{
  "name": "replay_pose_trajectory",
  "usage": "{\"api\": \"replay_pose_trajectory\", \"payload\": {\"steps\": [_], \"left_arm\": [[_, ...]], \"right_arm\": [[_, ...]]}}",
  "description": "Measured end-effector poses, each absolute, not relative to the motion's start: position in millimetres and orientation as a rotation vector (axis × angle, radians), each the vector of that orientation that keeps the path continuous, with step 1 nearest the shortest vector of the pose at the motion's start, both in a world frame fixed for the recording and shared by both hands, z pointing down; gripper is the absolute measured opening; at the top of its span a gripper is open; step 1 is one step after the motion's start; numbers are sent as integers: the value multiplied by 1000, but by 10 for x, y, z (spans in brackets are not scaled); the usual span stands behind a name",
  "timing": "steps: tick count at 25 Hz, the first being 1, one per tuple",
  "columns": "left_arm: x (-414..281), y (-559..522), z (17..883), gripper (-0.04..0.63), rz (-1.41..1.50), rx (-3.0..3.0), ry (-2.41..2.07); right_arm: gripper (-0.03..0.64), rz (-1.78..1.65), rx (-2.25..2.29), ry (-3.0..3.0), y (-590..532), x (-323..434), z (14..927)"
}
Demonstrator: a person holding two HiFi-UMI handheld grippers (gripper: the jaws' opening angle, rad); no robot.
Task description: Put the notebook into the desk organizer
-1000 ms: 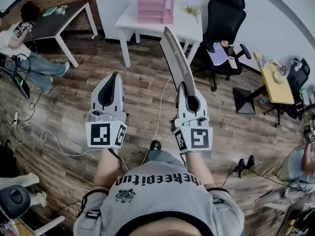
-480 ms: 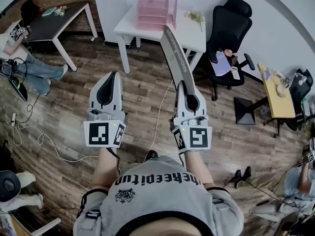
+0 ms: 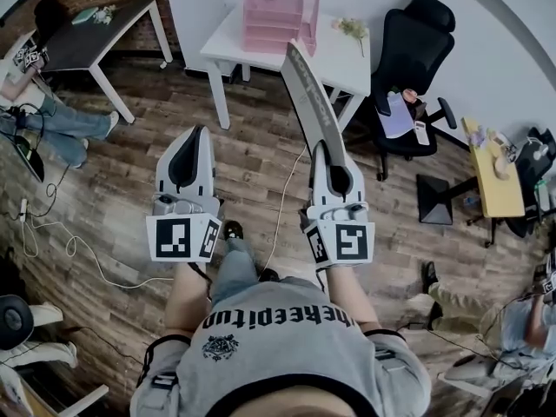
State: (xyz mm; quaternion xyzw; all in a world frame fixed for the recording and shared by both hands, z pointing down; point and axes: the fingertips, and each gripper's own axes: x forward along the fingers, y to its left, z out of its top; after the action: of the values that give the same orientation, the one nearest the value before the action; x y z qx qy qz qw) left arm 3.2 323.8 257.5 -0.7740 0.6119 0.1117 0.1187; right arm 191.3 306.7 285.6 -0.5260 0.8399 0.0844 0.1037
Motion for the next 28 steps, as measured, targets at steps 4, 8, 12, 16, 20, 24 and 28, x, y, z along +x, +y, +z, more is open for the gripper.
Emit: {"api": "replay_pose_trajectory", "payload": {"steps": [4,8,12,16,20,24,28], "left_arm": [[-34,2884,2590,5,329,-2283,1761],[-185,2397,2542,5,331,-2299,1731],[-359,1927,2471,5,330,-2315,1693],[-541,1479,2405,5,342,-2337,1656],[-738,1100,2405,5,331,-2349,1639],[-948,778,2413,5,326,-2364,1637],[-1119,520,2417,5,332,-2379,1607]], "right_arm": [[9,253,-1569,2464,2738,1823,2868],[9,263,-1596,2437,2288,1683,2826],[9,262,-1620,2413,1855,1500,2783],[9,252,-1650,2392,1437,1318,2750],[9,237,-1673,2368,1071,1135,2749],[9,238,-1696,2345,801,960,2744],[9,243,-1724,2313,586,806,2753]]}}
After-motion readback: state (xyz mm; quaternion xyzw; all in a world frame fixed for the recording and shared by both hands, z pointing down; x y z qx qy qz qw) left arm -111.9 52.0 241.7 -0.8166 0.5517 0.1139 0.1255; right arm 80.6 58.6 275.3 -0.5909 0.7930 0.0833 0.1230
